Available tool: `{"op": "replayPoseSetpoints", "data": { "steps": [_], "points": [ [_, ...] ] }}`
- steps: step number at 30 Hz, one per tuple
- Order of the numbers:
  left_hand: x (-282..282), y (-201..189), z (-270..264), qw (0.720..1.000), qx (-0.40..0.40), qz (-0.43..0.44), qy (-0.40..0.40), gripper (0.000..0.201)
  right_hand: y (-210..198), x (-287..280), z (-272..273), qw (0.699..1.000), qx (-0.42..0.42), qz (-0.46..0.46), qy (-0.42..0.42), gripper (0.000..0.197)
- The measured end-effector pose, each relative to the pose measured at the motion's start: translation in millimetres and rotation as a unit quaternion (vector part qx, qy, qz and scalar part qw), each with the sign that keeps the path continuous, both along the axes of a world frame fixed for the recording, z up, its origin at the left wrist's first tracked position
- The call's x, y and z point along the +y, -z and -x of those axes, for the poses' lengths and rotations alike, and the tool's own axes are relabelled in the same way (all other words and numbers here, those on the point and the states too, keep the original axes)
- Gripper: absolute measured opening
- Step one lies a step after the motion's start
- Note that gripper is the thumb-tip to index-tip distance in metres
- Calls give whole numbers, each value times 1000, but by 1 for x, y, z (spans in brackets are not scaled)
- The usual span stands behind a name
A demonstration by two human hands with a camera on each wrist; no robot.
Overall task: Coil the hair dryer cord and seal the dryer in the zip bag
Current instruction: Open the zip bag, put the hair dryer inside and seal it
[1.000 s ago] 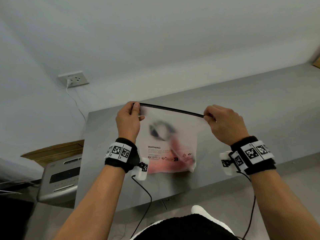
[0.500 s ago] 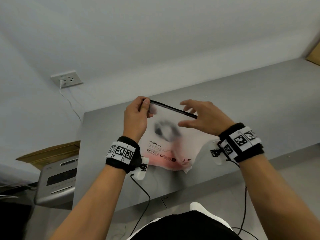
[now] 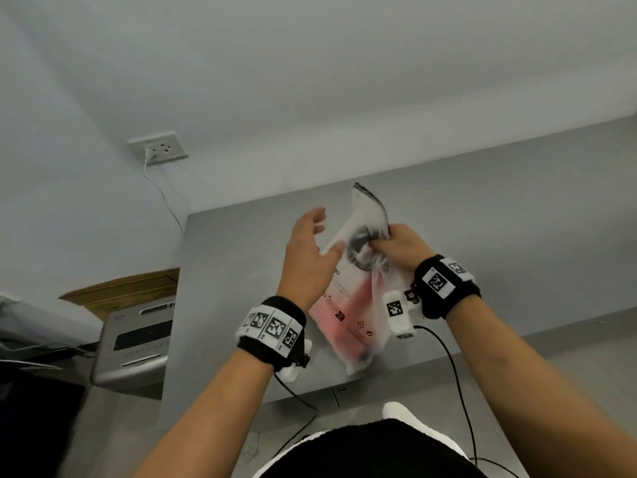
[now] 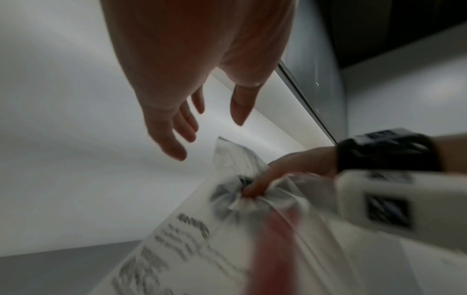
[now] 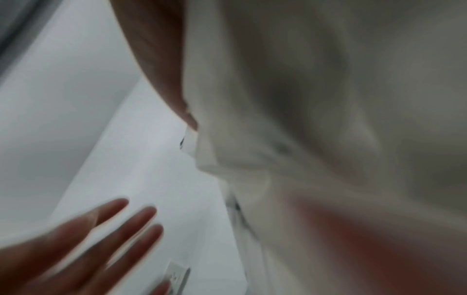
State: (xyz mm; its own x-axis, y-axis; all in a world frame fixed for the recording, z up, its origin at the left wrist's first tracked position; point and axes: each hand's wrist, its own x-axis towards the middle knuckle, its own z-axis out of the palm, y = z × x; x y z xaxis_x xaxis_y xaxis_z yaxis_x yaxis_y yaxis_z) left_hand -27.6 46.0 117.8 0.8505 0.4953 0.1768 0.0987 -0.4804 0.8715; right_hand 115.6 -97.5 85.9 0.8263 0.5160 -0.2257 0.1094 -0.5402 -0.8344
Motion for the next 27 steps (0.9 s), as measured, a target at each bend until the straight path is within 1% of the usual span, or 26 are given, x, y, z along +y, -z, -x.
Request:
{"op": "replayPoseSetpoints", "data": {
  "steps": [2,4,6,7,9,11,13,15,17,19,22,23,24,27],
  "points": [
    [-10,14,7,993,86,-57,48,65,19,0,2,996,69,-40,48,15],
    [-18,33,13,975,164,-115,100,64,44,3,6,977,159,-82,113,11],
    [-21,55,18,948,235,-167,138,65,71,6,10,955,229,-105,158,11],
    [-21,66,22,932,269,-191,148,66,83,8,13,947,251,-105,170,15],
    [-19,82,29,902,326,-238,153,64,98,10,18,939,270,-106,183,26],
    [-17,93,36,878,358,-278,156,64,108,9,22,943,259,-95,185,29],
    [-15,101,42,864,373,-298,162,69,116,6,21,962,215,-44,166,31],
    [-12,109,47,860,377,-307,155,70,120,1,21,976,170,17,133,34],
    [-10,115,51,861,378,-309,140,70,126,-3,19,982,142,63,103,36],
    [-10,120,54,861,377,-314,133,70,127,-11,22,987,96,108,63,38],
    [-11,124,58,857,374,-330,132,76,123,-36,34,984,17,178,9,41],
    [-12,124,60,856,372,-334,133,77,123,-47,38,980,12,199,0,42],
    [-13,125,61,855,371,-337,134,77,121,-60,42,976,32,217,-11,44],
    [-14,123,63,857,372,-332,130,73,125,-104,60,965,142,206,-78,43]
  ]
}}
